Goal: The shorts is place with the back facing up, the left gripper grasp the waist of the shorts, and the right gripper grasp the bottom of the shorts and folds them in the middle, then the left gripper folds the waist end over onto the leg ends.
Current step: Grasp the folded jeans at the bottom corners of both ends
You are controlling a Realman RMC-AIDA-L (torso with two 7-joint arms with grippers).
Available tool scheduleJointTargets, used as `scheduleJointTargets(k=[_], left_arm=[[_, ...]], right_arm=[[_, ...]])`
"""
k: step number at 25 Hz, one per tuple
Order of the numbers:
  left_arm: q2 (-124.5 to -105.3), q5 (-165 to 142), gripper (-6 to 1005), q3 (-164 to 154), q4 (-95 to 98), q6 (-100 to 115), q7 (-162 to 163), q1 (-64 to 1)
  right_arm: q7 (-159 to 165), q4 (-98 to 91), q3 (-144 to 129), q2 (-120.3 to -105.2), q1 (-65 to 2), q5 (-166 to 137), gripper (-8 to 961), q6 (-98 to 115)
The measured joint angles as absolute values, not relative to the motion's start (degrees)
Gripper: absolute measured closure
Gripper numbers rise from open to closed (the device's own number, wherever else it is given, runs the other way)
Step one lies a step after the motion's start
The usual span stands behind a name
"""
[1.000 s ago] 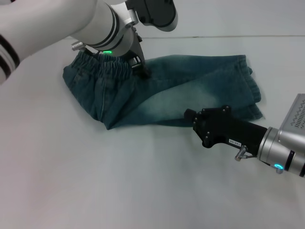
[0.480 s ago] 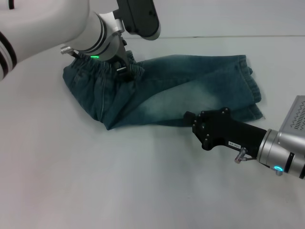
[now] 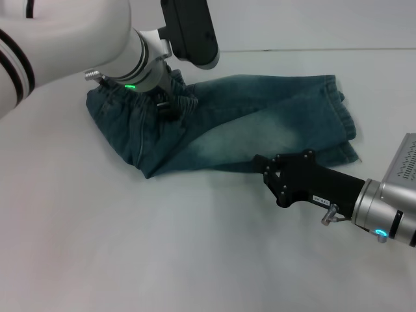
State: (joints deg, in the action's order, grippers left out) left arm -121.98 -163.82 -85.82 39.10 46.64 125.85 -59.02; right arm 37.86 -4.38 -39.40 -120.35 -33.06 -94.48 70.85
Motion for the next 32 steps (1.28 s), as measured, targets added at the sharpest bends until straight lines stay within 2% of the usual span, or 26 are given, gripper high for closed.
scheduleJointTargets(k=[8, 16, 32], left_arm=[[-121.95, -163.8, 159, -86.0, 37.7, 48.8, 125.8, -59.9], [-121.91, -163.8, 235, -86.6, 37.7, 49.0, 125.8, -59.9], [-122.08, -163.8, 889, -88.8, 37.8, 49.2, 125.8, -59.7]], right_arm=[[37.9, -4.5, -39.4, -120.23, -33.0, -94.4, 956, 70.8], [37.9, -4.7, -39.4, -120.16, -33.0, -94.4, 956, 70.8], [37.8, -4.7, -39.4, -120.15, -32.7, -94.5, 955, 70.9]])
